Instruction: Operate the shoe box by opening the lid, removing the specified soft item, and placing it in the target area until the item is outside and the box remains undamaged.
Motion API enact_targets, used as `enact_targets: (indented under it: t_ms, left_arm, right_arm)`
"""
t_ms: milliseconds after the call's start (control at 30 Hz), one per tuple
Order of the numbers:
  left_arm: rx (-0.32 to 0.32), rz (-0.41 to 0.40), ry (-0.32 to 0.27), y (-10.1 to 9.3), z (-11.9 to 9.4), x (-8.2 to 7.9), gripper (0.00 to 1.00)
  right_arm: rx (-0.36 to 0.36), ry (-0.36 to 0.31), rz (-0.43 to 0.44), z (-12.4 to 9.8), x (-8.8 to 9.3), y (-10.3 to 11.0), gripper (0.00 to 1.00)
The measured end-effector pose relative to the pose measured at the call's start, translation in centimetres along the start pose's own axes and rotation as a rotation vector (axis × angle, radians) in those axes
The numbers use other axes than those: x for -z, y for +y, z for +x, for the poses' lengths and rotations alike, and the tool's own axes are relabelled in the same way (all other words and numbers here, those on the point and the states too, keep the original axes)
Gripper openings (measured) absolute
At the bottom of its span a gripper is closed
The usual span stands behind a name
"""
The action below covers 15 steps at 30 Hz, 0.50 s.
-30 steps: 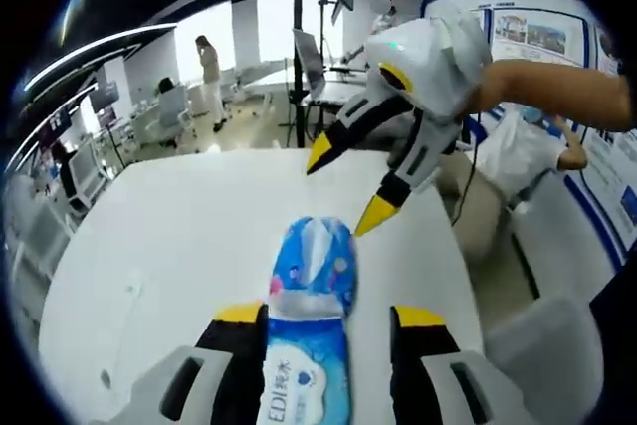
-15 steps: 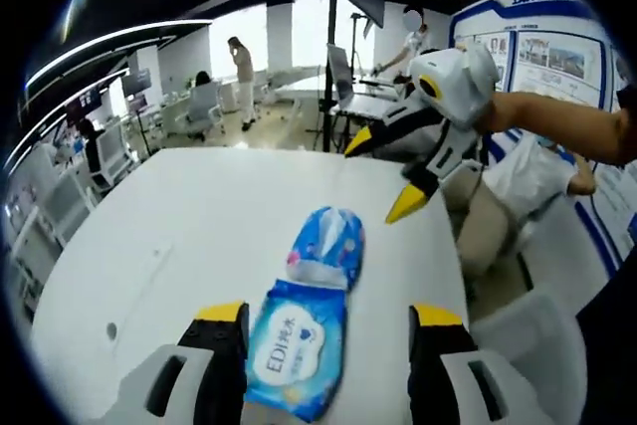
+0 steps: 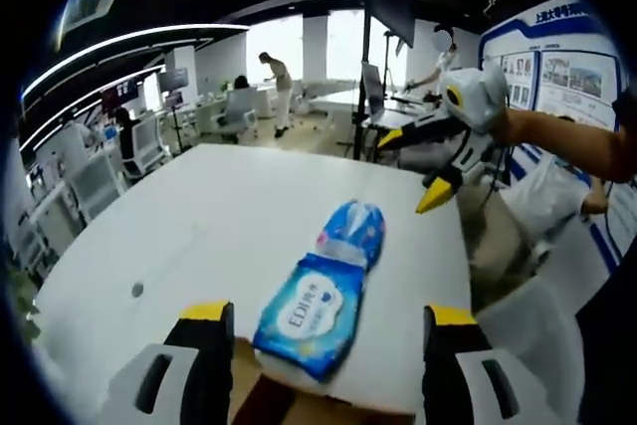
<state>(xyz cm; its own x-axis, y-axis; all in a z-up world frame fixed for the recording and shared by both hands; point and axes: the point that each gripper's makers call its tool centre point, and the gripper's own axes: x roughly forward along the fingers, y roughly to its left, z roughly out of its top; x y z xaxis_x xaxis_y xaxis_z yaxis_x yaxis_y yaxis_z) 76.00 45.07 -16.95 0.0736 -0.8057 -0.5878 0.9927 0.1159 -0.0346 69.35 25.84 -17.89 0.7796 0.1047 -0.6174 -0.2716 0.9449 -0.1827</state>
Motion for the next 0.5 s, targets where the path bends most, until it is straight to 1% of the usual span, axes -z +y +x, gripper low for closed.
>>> enact_targets:
  t_ms: [33,100,167,267,400,500]
  left_arm:
    - [-0.007,-0.011,-0.005,0.1,-0.5,0.2,0.82]
    - [-0.019,-0.022,-0.018,0.2,-1.2,0.5,0.84]
    - [-0.025,-0.039,-0.036,0.1,-2.0,0.8,0.86]
    - [-0.040,-0.061,-0.046,0.2,-3.3,1.8,0.91]
    - [-0.060,-0.090,-0.067,0.3,-4.8,2.8,0.93]
    - [-0.096,-0.115,-0.075,0.9,-6.1,3.8,0.95]
  right_arm:
    - [0.002,-0.008,0.001,-0.1,-0.4,0.0,0.79]
    - [-0.001,-0.011,-0.009,-0.3,-0.3,0.3,0.78]
    - [-0.003,-0.017,-0.012,-0.4,-0.5,0.7,0.79]
    - [-0.009,-0.025,-0.011,-0.6,-1.0,1.1,0.79]
    - [-0.024,-0.034,-0.010,-0.7,-1.5,2.0,0.81]
    - [-0.035,-0.040,-0.005,-0.6,-1.7,2.4,0.82]
